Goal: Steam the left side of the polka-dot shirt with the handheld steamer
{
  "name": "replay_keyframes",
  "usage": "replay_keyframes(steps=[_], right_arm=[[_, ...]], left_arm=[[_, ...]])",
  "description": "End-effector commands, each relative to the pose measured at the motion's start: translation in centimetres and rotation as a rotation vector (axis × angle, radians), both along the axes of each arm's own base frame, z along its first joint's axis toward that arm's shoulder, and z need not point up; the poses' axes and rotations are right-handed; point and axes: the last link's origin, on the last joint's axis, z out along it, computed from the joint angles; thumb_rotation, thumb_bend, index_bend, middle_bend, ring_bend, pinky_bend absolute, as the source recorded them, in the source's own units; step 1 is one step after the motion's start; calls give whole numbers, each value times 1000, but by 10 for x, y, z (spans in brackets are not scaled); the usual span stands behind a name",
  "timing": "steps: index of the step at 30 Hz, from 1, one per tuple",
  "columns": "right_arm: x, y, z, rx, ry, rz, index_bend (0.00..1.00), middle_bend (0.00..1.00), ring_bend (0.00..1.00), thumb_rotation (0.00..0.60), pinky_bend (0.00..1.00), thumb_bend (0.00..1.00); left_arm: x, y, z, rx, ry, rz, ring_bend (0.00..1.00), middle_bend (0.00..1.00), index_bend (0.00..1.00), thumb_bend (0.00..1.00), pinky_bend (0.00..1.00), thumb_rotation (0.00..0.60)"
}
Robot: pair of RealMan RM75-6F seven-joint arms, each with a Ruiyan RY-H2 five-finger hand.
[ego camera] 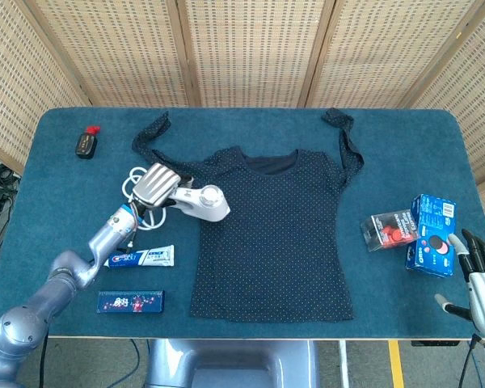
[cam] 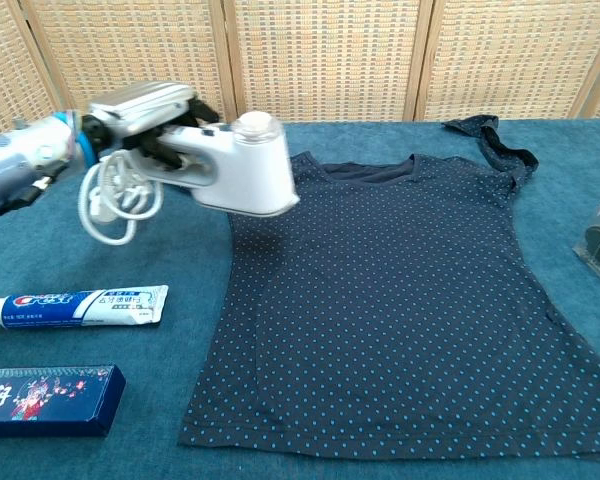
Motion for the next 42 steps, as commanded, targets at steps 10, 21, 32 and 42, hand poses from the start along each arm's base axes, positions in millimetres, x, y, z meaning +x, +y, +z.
replay_keyframes(steps=[10,21,32,42], right_arm=[[-9,-5,7,-19,-17,-37,96,0,0,600,0,0],[-14,-6,14,-38,-33,-58,96,0,0,600,0,0],[-14,-5,16,-38,-37,-52,96,0,0,600,0,0],[-12,-4,16,-38,-38,-46,96,0,0,600,0,0]], left_arm=[[95,-28,-80,-176,-60,-150,766,854,1000,683,857,600],[120,-58,-130,-292,-8,-203,766,854,1000,681,857,600],[115,-67,-140,-309,14,-207,766,854,1000,680,857,600],[106,-67,-137,-304,44,-230,766,854,1000,669,857,600]])
